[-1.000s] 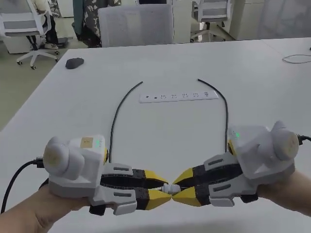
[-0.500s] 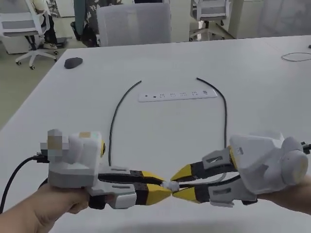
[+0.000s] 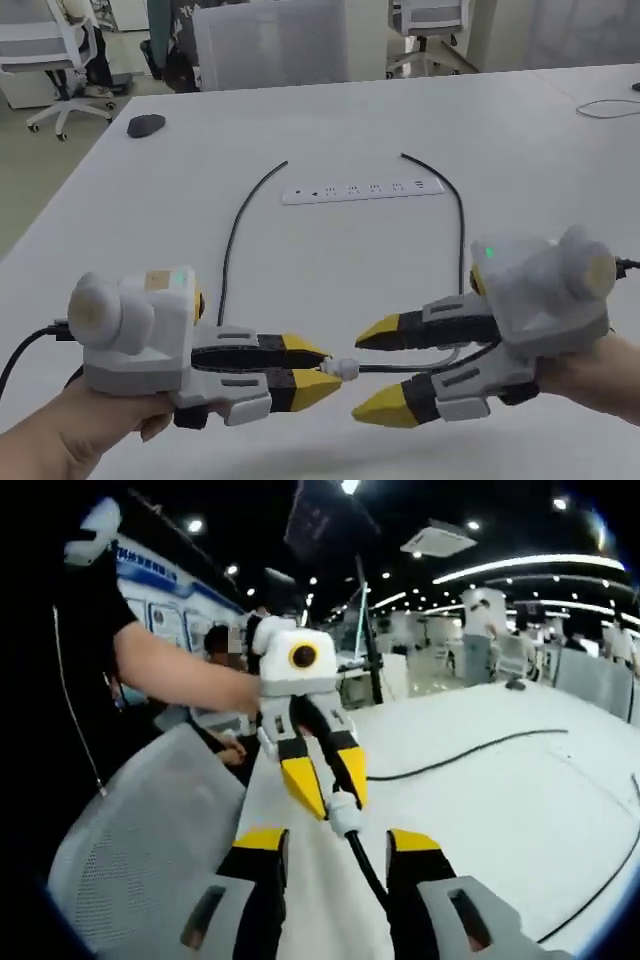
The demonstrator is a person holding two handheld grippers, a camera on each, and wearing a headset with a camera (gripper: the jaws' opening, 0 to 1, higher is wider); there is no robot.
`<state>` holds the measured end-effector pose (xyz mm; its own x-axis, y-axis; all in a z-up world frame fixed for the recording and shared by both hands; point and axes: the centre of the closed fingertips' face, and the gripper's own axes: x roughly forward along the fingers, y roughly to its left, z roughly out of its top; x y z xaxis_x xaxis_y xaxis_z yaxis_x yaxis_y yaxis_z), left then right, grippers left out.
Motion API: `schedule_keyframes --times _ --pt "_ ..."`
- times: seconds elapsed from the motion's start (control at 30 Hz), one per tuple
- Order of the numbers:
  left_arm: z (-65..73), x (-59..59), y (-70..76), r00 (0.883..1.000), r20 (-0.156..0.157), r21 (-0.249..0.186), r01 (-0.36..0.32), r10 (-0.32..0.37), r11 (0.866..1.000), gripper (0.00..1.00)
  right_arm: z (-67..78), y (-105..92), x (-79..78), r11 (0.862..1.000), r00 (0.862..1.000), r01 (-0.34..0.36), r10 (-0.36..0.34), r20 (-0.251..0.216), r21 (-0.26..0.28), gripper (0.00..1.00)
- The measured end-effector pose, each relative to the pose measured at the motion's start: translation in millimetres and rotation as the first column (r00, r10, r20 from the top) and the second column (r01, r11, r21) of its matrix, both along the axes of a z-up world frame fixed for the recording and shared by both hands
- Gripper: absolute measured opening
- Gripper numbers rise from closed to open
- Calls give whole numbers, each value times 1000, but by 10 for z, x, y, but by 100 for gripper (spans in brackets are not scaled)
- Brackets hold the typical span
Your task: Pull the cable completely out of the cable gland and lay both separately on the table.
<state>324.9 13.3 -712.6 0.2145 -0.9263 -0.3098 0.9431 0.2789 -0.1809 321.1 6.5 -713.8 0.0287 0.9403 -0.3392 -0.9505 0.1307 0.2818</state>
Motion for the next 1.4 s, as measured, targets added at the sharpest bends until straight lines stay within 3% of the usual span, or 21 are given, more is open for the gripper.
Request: schedule_keyframes --times 0.03,0.07,0.13,0.2,0.33,0.5,0.7,0.83,0.9,1.0,1.1,1.23,1.33,1.37,1.4 --pt "23 -18 -18 1000 20 3 13 -13 1000 14 8 -13 34 1000 1000 15 -15 -5 11 20" --pt "36 -32 -29 999 40 8 24 -25 1000 14 36 -16 73 999 999 37 -37 -10 33 20" --pt "42 -45 -39 998 45 16 32 -33 999 14 87 -3 55 997 995 43 -36 -98 71 22" --pt "50 -46 -47 998 52 18 39 -40 999 14 121 5 63 995 994 41 -31 -108 92 19" --pt "68 -30 -55 998 50 12 36 -37 999 14 95 38 50 997 992 31 -21 -126 76 20" --pt "82 -46 -84 997 58 15 52 -53 999 14 79 77 -26 997 983 3 12 -182 78 13" --pt "70 -50 -76 997 55 13 57 -57 998 14 80 90 -63 997 981 -12 28 -191 82 9" --pt "63 -38 -81 998 47 7 53 -53 999 14 81 79 -60 997 995 -31 37 -97 69 8" --pt "54 -29 -80 998 33 2 51 -51 999 15 84 75 -64 997 999 -46 48 -21 66 8" --pt "38 -34 -88 998 18 1 53 -53 999 15 60 66 -65 997 999 -43 45 -24 63 7" --pt "24 -43 -94 999 8 4 53 -53 999 15 41 65 -80 997 998 -57 55 43 43 7" --pt "5 -44 -81 998 -30 -5 46 -46 999 14 37 75 -97 996 982 -86 82 167 14 7" --pt "-1 -52 -75 998 -51 -11 38 -38 999 15 37 70 -96 994 960 -105 104 260 -9 7" --pt "-4 -54 -74 998 -56 -11 36 -36 999 15 35 70 -109 993 946 -120 120 301 -20 7" --pt "-7 -58 -74 997 -61 -10 36 -36 999 15 23 64 -116 992 941 -126 128 314 -28 7"
